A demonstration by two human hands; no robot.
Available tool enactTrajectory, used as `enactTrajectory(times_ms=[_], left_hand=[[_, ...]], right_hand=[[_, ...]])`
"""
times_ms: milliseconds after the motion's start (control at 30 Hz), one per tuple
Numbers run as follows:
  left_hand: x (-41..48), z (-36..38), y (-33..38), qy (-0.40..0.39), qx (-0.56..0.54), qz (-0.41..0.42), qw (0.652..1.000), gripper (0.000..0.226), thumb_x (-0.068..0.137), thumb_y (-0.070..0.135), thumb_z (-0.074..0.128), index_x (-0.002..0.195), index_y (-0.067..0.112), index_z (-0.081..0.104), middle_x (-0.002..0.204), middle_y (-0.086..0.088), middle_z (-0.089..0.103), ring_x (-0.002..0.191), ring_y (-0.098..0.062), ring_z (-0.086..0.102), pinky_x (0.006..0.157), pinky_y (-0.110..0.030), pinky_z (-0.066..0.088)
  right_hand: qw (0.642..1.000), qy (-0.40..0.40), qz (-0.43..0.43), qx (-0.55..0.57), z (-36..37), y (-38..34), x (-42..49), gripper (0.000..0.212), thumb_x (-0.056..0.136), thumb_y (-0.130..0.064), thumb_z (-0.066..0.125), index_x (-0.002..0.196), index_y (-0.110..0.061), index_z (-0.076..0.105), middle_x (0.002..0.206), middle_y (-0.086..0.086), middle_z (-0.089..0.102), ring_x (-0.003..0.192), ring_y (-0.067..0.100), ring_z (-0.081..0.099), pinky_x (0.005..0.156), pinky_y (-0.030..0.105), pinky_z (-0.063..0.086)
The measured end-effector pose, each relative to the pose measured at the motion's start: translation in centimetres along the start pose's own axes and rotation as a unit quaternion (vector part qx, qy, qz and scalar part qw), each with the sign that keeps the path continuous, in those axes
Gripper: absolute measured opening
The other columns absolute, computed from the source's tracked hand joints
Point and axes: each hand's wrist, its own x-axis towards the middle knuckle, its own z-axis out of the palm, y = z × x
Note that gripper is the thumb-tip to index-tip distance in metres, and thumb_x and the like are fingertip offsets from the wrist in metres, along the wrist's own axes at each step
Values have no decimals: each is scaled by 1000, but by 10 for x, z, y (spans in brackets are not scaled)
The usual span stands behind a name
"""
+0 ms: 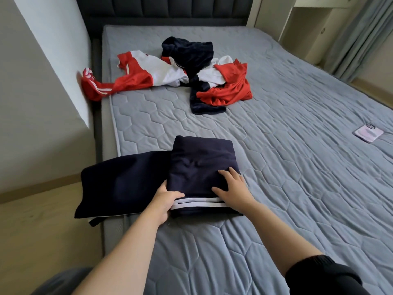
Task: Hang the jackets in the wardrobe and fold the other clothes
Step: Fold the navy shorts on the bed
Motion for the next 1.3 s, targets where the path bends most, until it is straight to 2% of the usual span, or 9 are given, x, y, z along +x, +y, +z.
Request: enactTrajectory(times_ms=[100,233,433,567,700,900,1100,1167,1300], left_hand=[[0,-7,-3,-2,11,4,1000,35,81,-8,61,109,14,57,101,-10,66,89,-24,62,83,-32,49],[0,-8,-8,94,227,80,966,23,81,19,68,102,15,60,96,-2,64,90,-21,59,77,-26,43],[0,-11,-11,59,233,72,968,37,85,24,65,119,13,55,109,-3,64,100,-23,59,78,-25,40],[-13,-5,-8,220,425,252,841,40,80,28,71,113,14,54,107,-5,58,98,-27,55,72,-32,41],[-26,3,-3,96,485,522,695,33,57,25,87,63,9,59,70,-4,53,68,-26,53,58,-35,45],[-28,9,-18,-43,662,420,619,32,80,45,60,104,23,56,101,6,51,97,-15,45,82,-23,29],[-38,3,-13,-44,692,427,580,30,59,7,71,84,17,57,84,2,56,77,-17,54,64,-25,43],[-36,0,-15,-34,704,395,589,25,74,6,58,95,18,51,98,3,51,91,-18,48,72,-25,37],[-33,-3,-16,-10,714,376,591,24,79,10,54,100,20,47,101,5,46,97,-16,42,75,-23,31]], right_hand=[[997,8,-57,-50,10,14,-14,76,87,-52,55,149,-30,18,159,1,2,146,19,1,116,32,9],[984,25,-105,-141,24,33,-31,79,89,-55,50,150,-33,5,159,-2,-4,146,17,-5,117,30,3],[962,165,-174,-127,31,28,-41,62,77,-23,77,133,-11,53,141,19,45,127,39,45,101,49,42],[952,206,-203,-100,36,33,-48,59,64,-20,85,115,-4,61,131,18,53,115,38,55,94,47,46],[941,224,-236,-95,33,39,-48,47,56,-6,84,99,0,65,123,22,56,108,39,58,90,45,50],[896,287,-294,-168,29,32,-46,17,58,5,65,69,-6,62,76,8,56,69,27,50,70,32,43],[895,298,-274,-185,19,36,-47,17,60,9,49,58,-8,50,56,5,43,48,26,42,54,30,34],[903,321,-234,-160,18,42,-49,12,67,0,44,58,-6,49,55,5,45,48,27,44,52,33,39],[912,281,-246,-169,28,53,-60,28,63,-23,76,81,-5,64,83,8,60,80,25,50,74,32,40]])
